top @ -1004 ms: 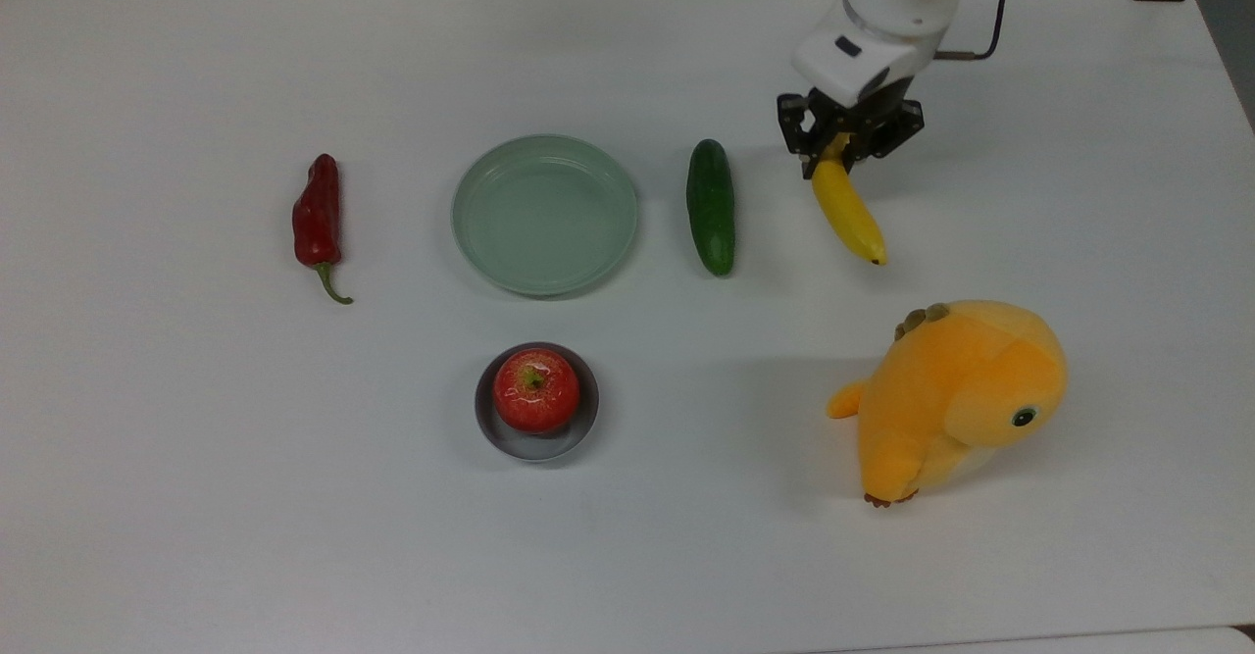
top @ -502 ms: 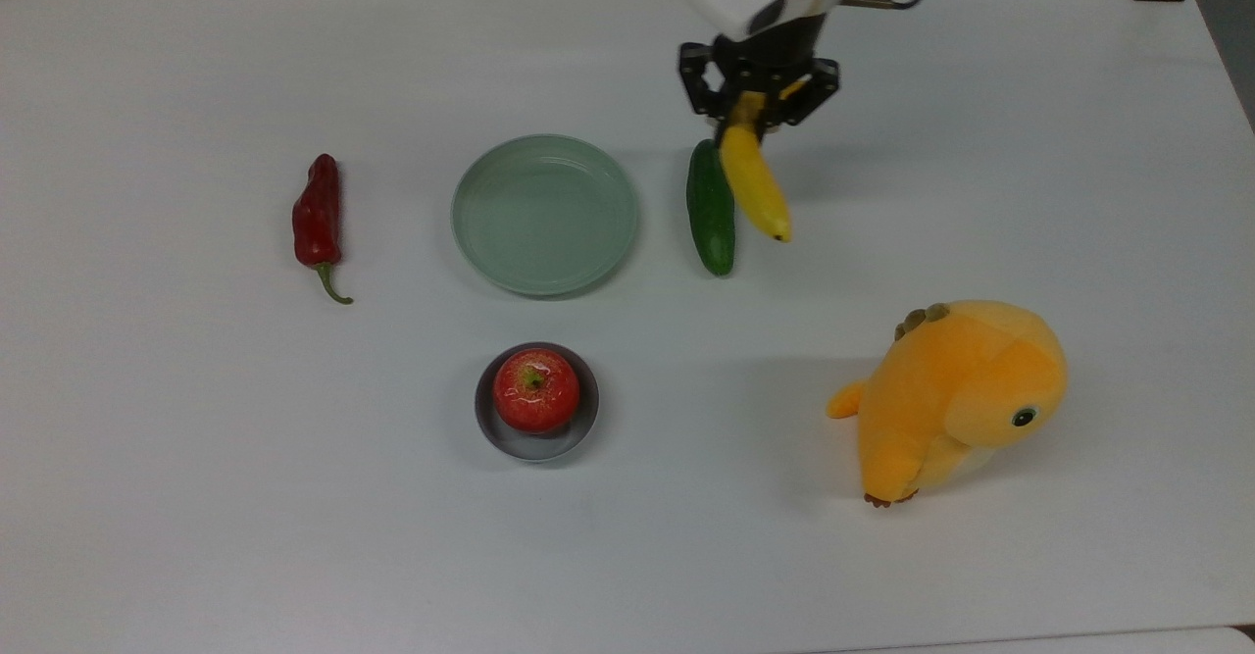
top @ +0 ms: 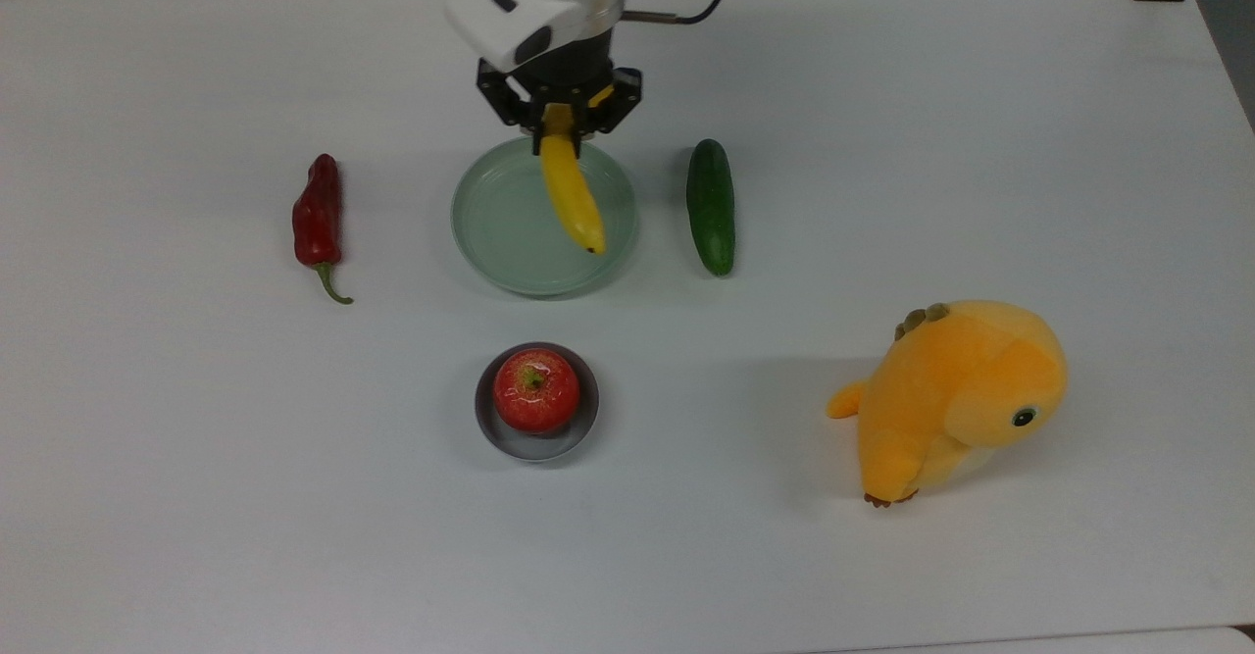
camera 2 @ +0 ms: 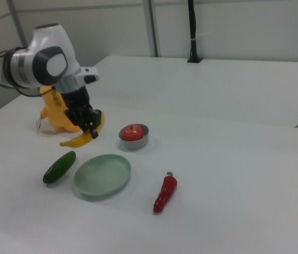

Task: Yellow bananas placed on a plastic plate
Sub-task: 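Carry the banana past the cucumber to above the green plate, then lower the banana onto the plate and open the gripper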

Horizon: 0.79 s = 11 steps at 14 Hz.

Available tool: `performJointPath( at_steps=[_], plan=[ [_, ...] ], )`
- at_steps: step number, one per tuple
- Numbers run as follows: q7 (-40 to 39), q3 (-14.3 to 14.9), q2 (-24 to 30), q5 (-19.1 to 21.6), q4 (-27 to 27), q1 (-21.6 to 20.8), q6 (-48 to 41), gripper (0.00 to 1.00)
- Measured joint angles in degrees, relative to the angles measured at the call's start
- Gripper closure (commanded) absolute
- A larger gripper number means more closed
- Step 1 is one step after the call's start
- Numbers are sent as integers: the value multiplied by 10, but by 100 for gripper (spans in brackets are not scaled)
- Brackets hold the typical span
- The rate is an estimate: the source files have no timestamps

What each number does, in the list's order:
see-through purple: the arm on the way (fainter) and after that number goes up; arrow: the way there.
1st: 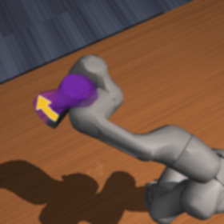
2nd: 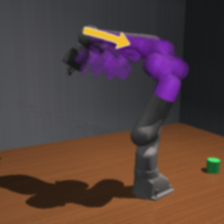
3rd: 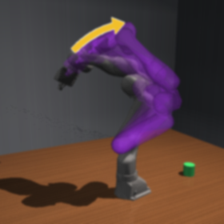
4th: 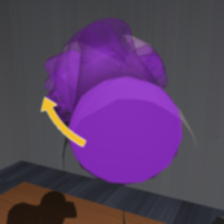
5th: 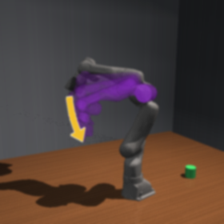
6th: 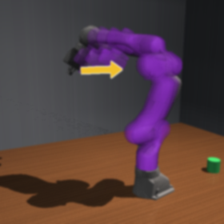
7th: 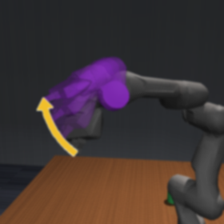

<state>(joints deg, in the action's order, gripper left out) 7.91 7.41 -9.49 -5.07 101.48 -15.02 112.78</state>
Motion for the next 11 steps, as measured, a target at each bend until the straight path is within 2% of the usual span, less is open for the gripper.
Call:
performJointPath(
  at_steps=[3,11],
  plan=[
    [-10,18,-10,0,27,1,0,100],
    [-10,20,-58,0,75,9,60,100]
  ],
)
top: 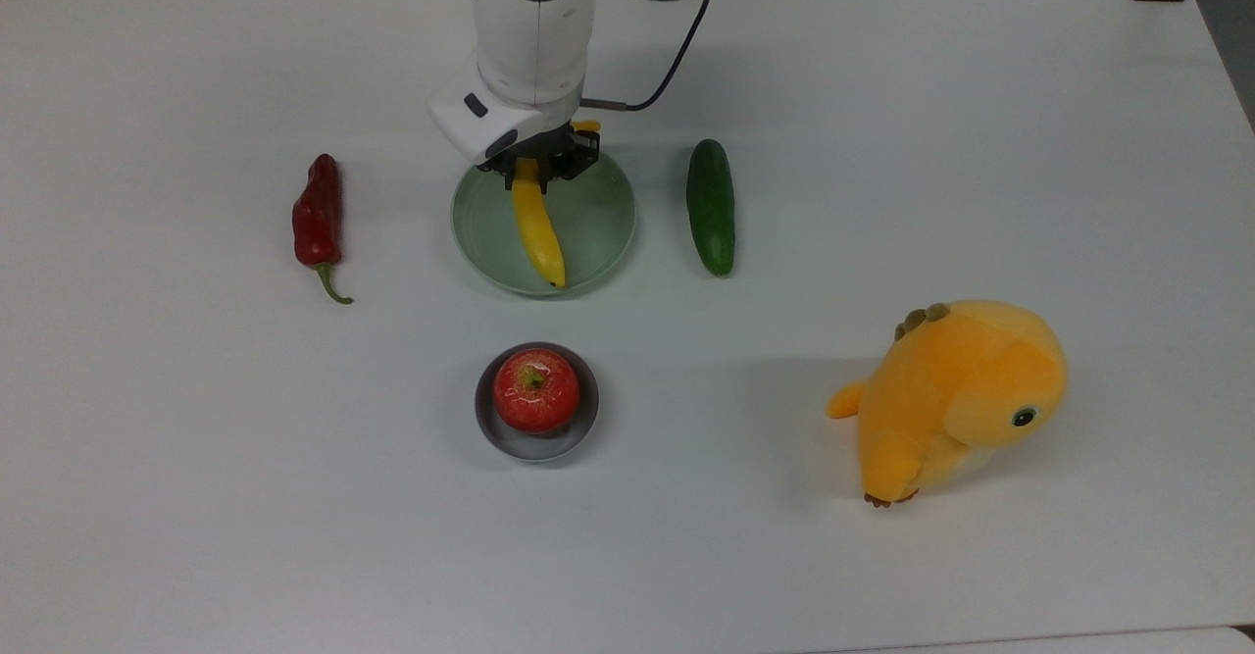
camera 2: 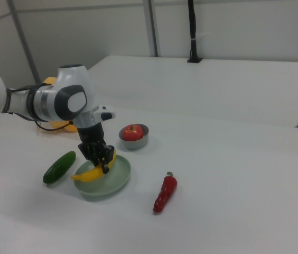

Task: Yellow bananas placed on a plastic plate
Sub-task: 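Lower the banana onto the plate and open the gripper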

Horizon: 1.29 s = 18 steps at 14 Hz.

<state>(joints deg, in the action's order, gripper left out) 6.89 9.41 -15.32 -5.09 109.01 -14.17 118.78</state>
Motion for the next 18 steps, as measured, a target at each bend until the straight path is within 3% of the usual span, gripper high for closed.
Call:
performJointPath(
  at_steps=[4,8,10,12,18],
  plan=[
    [0,0,-12,0,7,10,28,94],
    [0,0,-12,0,11,13,33,37],
    [0,0,-12,0,11,15,33,15],
    [0,0,-12,0,12,16,33,3],
    [0,1,-5,0,10,21,33,0]
  ],
)
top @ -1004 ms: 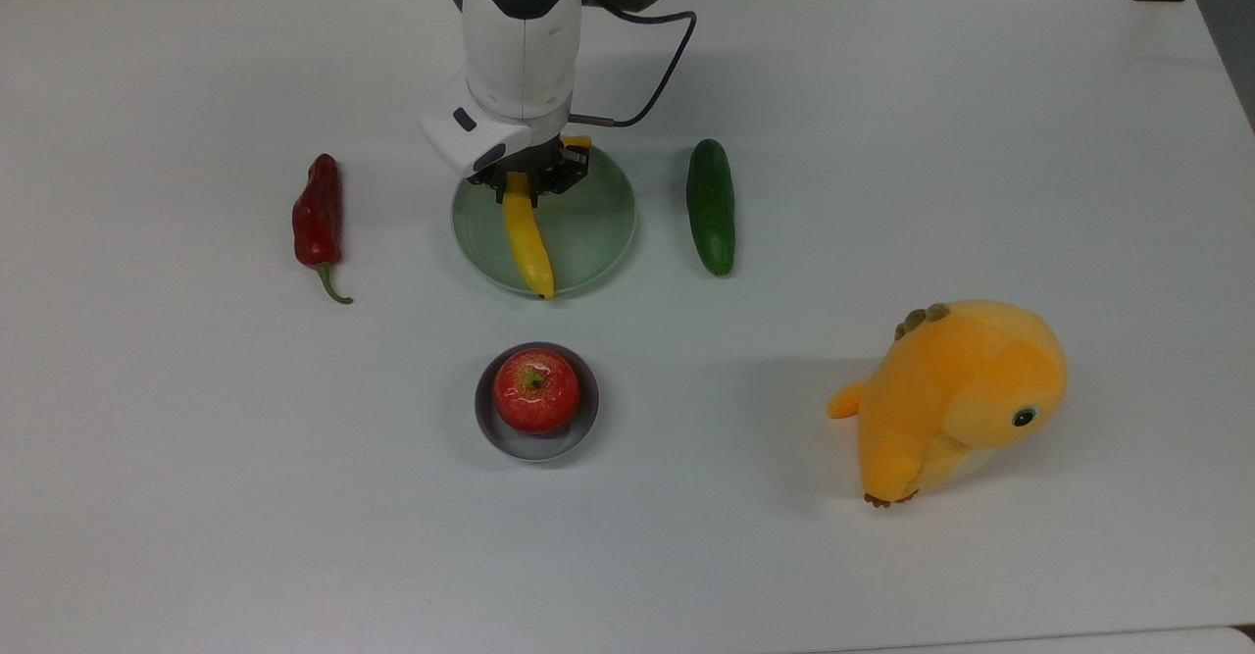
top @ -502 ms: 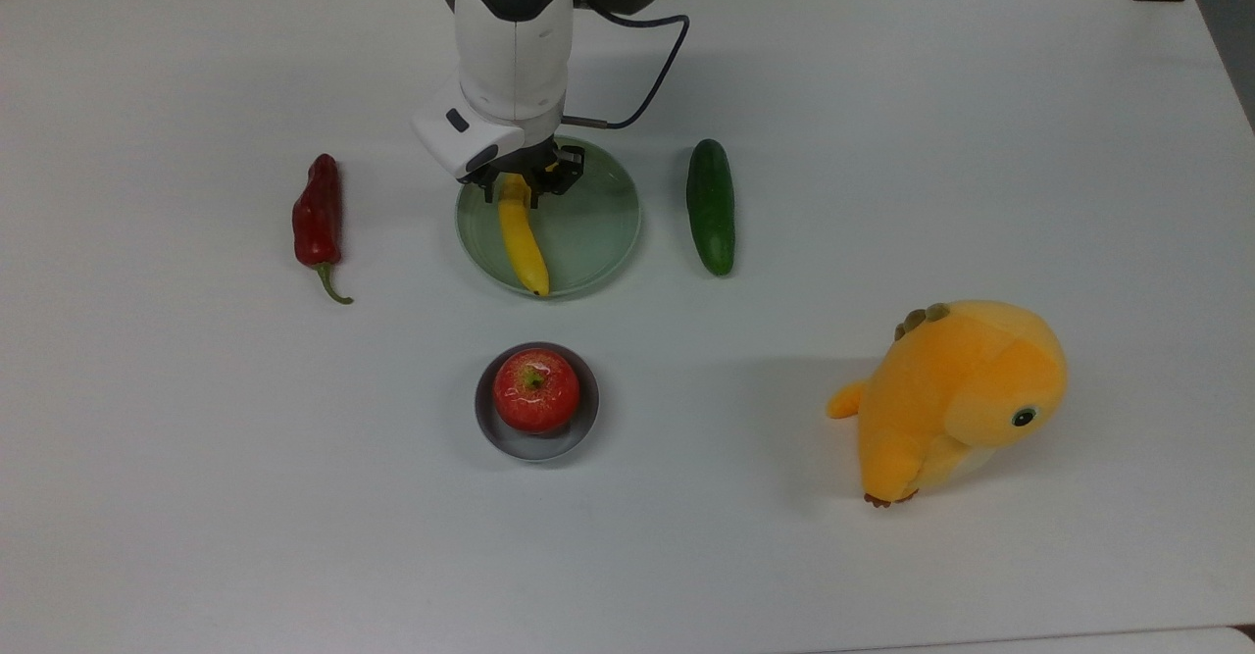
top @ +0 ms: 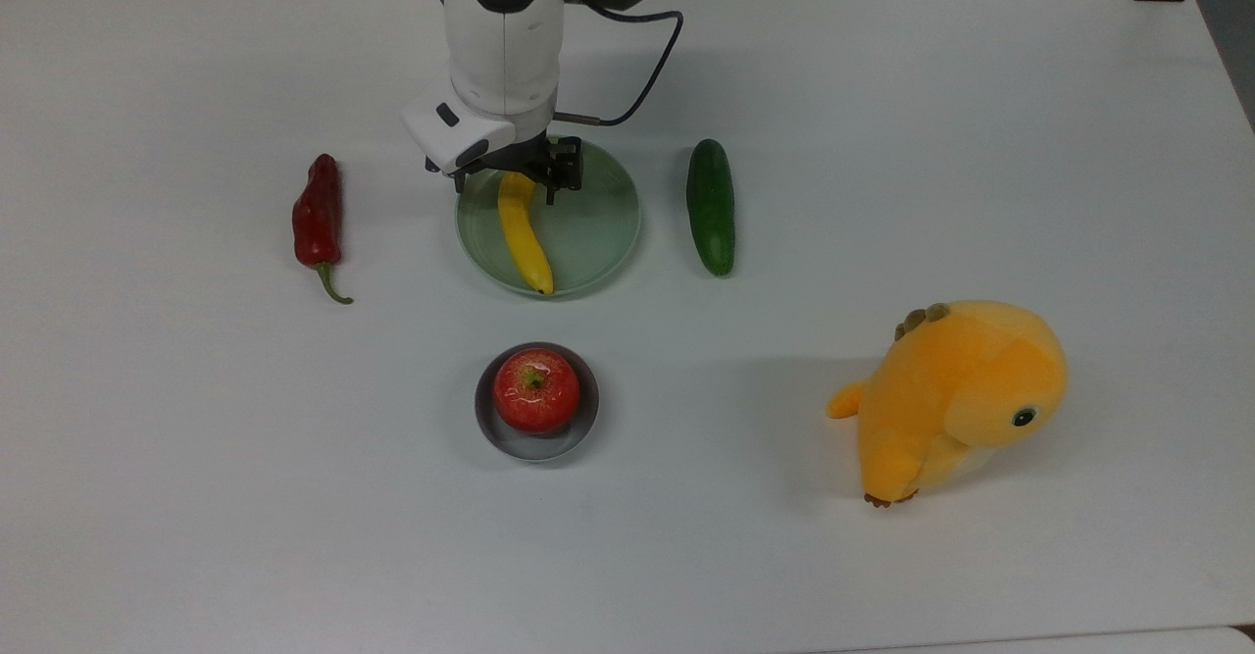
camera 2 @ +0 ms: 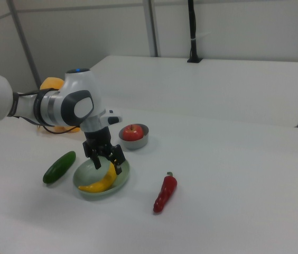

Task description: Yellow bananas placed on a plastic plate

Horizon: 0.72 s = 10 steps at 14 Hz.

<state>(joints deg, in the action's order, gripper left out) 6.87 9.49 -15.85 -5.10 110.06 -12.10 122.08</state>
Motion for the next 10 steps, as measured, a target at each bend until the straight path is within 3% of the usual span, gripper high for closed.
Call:
performJointPath(
  at_steps=[5,10],
  plan=[
    [0,1,36,0,-13,0,-39,0],
    [0,2,99,12,-74,16,-155,0]
  ],
)
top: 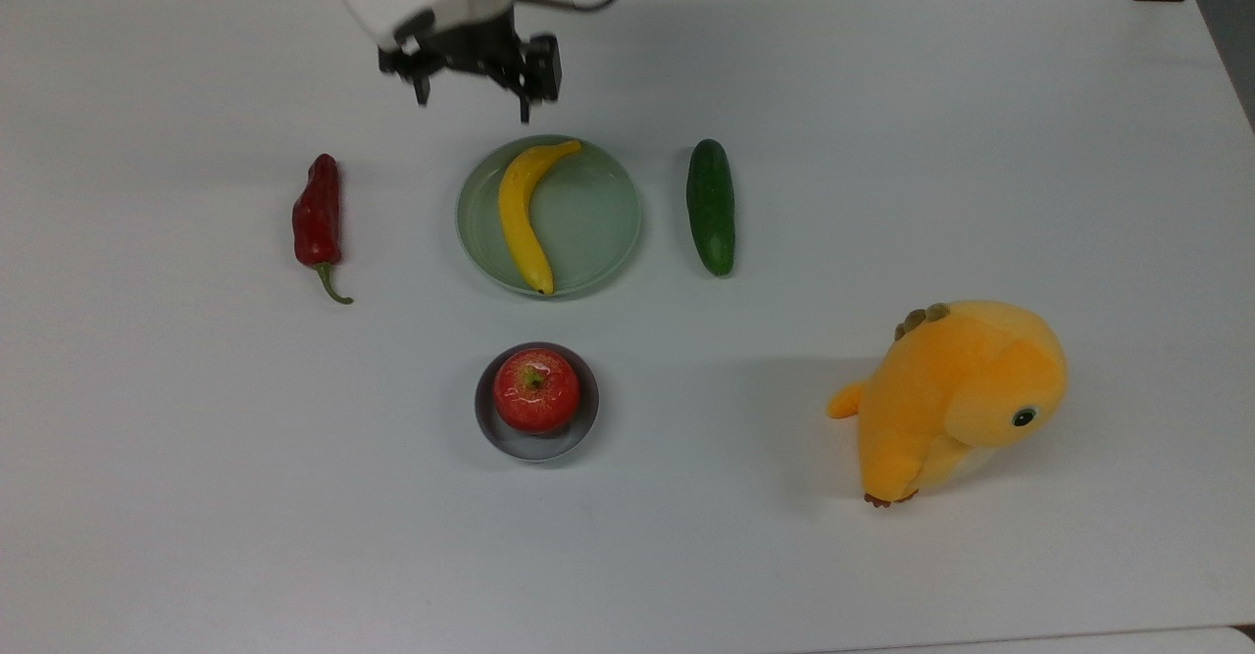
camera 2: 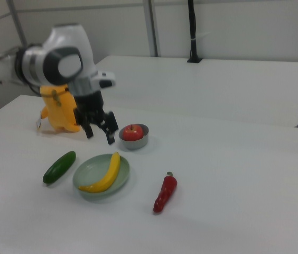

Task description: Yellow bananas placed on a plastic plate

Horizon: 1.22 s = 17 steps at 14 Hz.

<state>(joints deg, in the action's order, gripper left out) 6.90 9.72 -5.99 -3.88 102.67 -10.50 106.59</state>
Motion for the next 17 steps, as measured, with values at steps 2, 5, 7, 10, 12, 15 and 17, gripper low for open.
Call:
performJointPath(
  at_steps=[2,5,7,10,12,15,17],
  plan=[
    [0,0,21,32,-39,10,-54,0],
    [0,0,47,63,-98,31,-123,0],
    [0,0,60,74,-119,36,-155,0],
    [20,-11,76,79,-132,40,-187,0],
    [46,-43,81,78,-132,48,-190,0],
    [61,-76,79,78,-129,52,-190,0],
    [50,-78,78,78,-127,53,-189,0]
  ],
)
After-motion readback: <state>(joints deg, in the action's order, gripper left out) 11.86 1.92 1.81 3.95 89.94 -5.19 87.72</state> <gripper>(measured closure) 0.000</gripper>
